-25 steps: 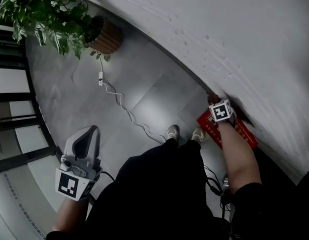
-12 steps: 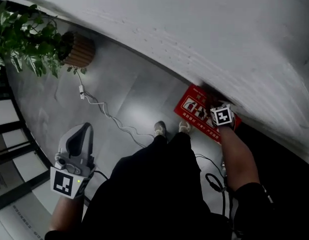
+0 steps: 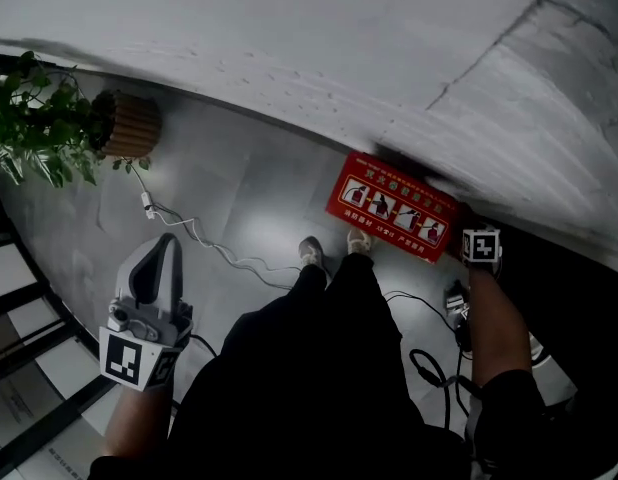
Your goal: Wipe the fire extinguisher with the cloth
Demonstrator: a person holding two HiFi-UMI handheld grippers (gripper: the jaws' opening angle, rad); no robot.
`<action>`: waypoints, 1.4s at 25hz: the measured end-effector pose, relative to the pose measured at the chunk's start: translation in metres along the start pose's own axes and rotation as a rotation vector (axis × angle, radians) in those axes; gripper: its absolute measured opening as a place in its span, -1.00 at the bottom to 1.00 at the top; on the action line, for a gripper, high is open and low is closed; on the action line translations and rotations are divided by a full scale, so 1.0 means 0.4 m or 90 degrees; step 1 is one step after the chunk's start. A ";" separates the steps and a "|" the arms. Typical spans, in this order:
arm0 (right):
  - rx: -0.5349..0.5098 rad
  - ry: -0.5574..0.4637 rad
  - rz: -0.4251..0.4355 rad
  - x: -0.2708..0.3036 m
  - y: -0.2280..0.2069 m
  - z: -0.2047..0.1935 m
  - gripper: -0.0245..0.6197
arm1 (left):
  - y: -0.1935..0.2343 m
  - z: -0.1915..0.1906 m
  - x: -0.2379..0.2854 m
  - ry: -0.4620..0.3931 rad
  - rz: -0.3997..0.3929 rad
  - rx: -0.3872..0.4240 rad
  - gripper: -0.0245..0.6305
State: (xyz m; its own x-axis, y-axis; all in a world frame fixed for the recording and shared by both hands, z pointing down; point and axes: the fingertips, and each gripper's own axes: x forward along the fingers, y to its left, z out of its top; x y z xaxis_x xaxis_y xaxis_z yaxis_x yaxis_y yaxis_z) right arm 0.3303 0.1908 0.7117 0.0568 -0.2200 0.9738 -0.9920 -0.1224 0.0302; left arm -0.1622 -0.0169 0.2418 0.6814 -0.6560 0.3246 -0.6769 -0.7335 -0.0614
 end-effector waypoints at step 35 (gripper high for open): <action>-0.193 -0.006 0.062 0.051 0.158 0.022 -0.56 | -0.092 -0.005 0.043 -0.028 -0.049 0.002 -0.93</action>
State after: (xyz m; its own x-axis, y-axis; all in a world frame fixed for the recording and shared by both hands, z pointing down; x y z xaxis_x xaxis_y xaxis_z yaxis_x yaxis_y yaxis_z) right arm 0.2697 0.1703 0.7316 -0.0402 -0.2253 0.9735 -0.9811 0.1933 0.0043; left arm -0.1261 -0.0006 0.2514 0.7426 -0.6050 0.2870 -0.6214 -0.7824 -0.0415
